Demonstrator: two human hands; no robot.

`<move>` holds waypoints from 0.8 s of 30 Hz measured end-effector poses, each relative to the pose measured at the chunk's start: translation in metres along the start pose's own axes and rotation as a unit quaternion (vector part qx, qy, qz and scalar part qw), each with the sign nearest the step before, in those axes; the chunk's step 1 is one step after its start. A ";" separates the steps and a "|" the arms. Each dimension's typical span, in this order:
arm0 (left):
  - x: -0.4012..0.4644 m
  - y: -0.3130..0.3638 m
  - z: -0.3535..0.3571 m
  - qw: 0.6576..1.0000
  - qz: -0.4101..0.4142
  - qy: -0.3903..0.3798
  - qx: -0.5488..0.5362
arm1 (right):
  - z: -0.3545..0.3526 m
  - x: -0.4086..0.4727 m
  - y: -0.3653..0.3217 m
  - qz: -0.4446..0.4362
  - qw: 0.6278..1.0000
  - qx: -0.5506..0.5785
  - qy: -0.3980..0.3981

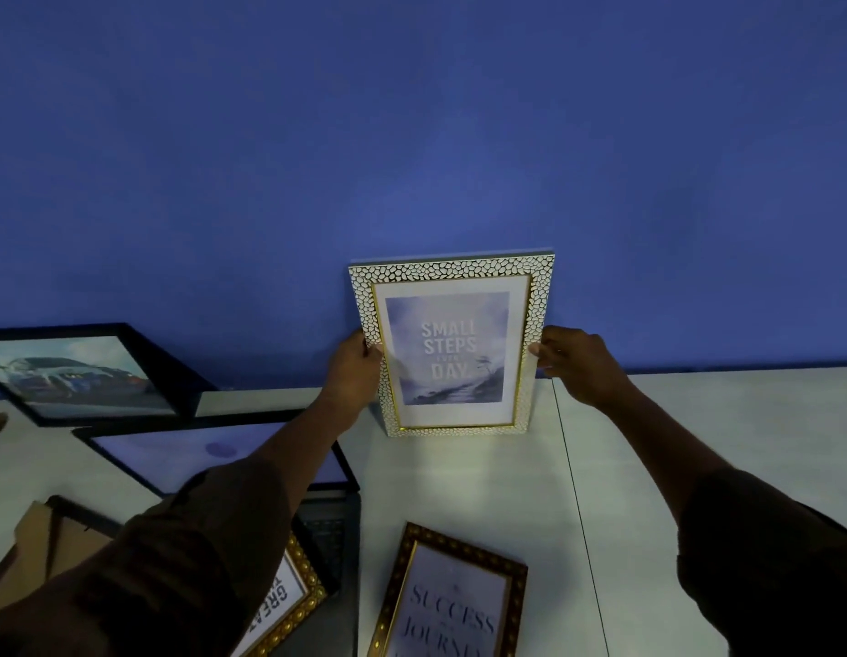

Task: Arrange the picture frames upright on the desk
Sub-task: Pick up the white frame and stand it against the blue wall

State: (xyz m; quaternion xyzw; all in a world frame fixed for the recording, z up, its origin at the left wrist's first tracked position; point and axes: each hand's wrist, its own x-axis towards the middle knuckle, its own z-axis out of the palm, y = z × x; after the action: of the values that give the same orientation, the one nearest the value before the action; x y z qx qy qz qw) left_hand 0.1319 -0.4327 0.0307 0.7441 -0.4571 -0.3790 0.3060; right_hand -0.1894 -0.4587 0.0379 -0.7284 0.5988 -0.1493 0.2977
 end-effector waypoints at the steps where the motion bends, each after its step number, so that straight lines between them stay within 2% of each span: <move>1: 0.000 -0.001 0.000 1.000 0.001 0.004 0.000 | 0.003 0.001 0.001 0.004 1.000 -0.002 0.006; 12: -0.038 0.010 0.010 0.995 -0.049 -0.024 -0.084 | 0.019 -0.027 -0.004 0.087 0.993 0.063 0.057; 15: -0.054 -0.012 0.011 0.994 -0.049 -0.053 -0.077 | 0.030 -0.054 -0.007 0.108 0.990 0.072 0.061; 18: -0.059 -0.062 0.025 0.992 -0.051 -0.094 -0.069 | 0.051 -0.088 -0.008 0.127 0.987 0.085 0.056; 20: -0.098 -0.056 0.024 0.990 -0.055 -0.115 -0.057 | 0.069 -0.110 -0.008 0.149 0.982 0.103 0.050; 24: -0.153 -0.086 0.029 0.981 -0.124 -0.146 -0.026 | 0.112 -0.164 -0.010 0.190 0.974 0.121 0.030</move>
State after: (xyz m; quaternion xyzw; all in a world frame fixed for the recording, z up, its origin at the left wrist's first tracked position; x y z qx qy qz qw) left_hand 0.1013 -0.2620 -0.0101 0.7236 -0.3909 -0.5306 0.2052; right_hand -0.1564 -0.2715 -0.0208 -0.5547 0.7128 -0.1832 0.3883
